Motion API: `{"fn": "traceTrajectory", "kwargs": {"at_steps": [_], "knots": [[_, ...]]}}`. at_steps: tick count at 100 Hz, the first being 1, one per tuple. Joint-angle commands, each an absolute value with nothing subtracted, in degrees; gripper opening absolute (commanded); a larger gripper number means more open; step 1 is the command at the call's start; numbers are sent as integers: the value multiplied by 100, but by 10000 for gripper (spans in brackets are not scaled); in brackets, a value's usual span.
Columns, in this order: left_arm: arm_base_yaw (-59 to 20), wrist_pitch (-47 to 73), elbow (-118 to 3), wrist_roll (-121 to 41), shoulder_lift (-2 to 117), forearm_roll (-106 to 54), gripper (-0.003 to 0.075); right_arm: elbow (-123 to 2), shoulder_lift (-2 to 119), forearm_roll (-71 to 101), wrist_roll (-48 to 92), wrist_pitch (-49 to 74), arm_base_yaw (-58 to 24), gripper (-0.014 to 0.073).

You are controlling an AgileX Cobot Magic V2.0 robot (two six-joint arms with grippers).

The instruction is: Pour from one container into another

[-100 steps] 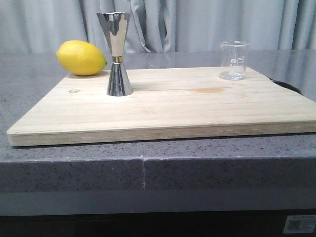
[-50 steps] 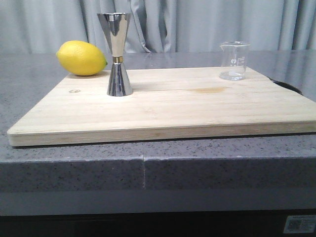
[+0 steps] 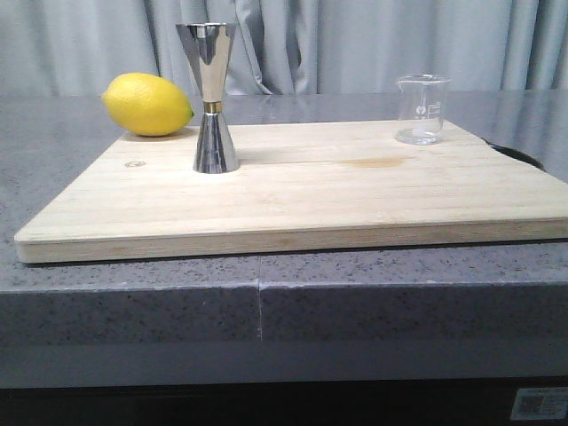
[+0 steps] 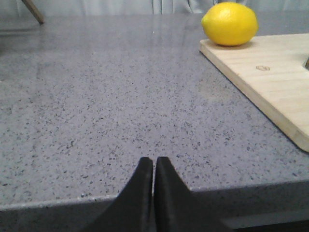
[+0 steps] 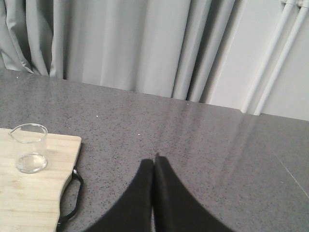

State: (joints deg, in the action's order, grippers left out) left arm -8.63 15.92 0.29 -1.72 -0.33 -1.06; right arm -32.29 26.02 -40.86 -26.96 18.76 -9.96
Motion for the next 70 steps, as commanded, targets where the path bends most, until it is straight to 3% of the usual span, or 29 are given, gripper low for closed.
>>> {"fn": "traceTrajectory", "kwargs": {"at_steps": [1, 17, 46, 70], "knots": [[-833, 1389, 185, -174, -164, -160, -19, -3372, 2615, -4241, -2705, 1505, -989, -71], [-480, 1513, 185, -206, -164, -160, -19, -3372, 2615, -4241, -2705, 1505, -989, -72], [-437, 166, 185, -207, -164, -160, -19, -3372, 2615, -4241, -2705, 1505, -989, -72], [-437, 0, 185, -207, -164, -160, -19, -3372, 2615, -4241, -2705, 1505, -989, -72]]}}
